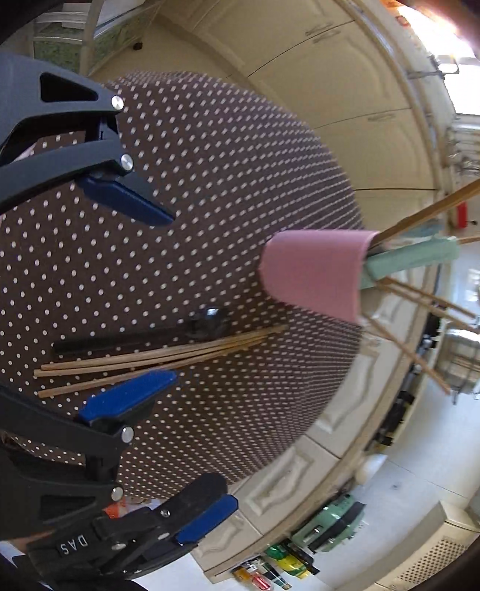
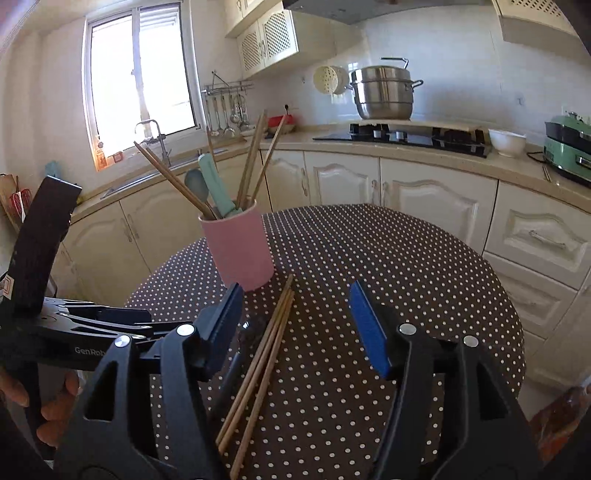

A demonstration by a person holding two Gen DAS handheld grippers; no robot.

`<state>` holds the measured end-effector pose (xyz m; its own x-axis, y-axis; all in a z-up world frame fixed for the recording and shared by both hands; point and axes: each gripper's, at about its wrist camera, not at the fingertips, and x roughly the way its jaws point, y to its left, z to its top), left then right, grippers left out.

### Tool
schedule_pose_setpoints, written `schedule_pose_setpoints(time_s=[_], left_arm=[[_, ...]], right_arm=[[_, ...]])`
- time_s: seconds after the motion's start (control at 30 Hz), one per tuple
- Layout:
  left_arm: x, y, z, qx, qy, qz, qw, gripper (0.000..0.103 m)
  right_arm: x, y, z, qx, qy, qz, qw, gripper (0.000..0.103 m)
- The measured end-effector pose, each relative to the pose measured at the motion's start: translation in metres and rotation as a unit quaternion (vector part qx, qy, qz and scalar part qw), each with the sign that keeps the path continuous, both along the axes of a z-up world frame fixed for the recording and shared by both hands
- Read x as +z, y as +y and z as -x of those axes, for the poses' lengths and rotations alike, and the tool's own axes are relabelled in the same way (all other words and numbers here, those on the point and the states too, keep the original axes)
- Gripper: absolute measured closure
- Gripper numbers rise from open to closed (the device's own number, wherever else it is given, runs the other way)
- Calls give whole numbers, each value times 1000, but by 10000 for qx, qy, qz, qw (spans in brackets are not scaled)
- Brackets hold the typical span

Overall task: Organize utensils
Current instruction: 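Withdraw both tools from the cup back toward the table, then close the left tool on the black spoon while the right tool grasps a chopstick, then lift the black spoon and chopstick upright over the pink cup with both tools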

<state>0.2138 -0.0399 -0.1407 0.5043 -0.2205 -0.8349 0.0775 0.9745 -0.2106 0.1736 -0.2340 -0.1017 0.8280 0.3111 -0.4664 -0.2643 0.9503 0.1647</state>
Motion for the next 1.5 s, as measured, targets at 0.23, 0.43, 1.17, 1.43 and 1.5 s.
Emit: schedule_pose_setpoints(time_s=[0.23,0.43,1.17,1.43,1.5], left_arm=[[-42,-21,-22,-214,758,-124,9968,52],[-48,-38,-33,-246,702,-559,9957,52],[-11,26,27,420,-830,-634,9936,92],[21,46,60,853,-1881,-673,9761,92],[26,46,69,852,-2059,-607,9730,92]], right_arm=[[-22,-14,-12,-35,527,-59,9986,42],[-32,-15,-20,47,867,-43,9962,42],[-60,35,-55,606,2179,743,9713,48],[-70,50,-67,611,2405,1115,9623,64],[-71,54,-73,634,2485,1213,9589,71]])
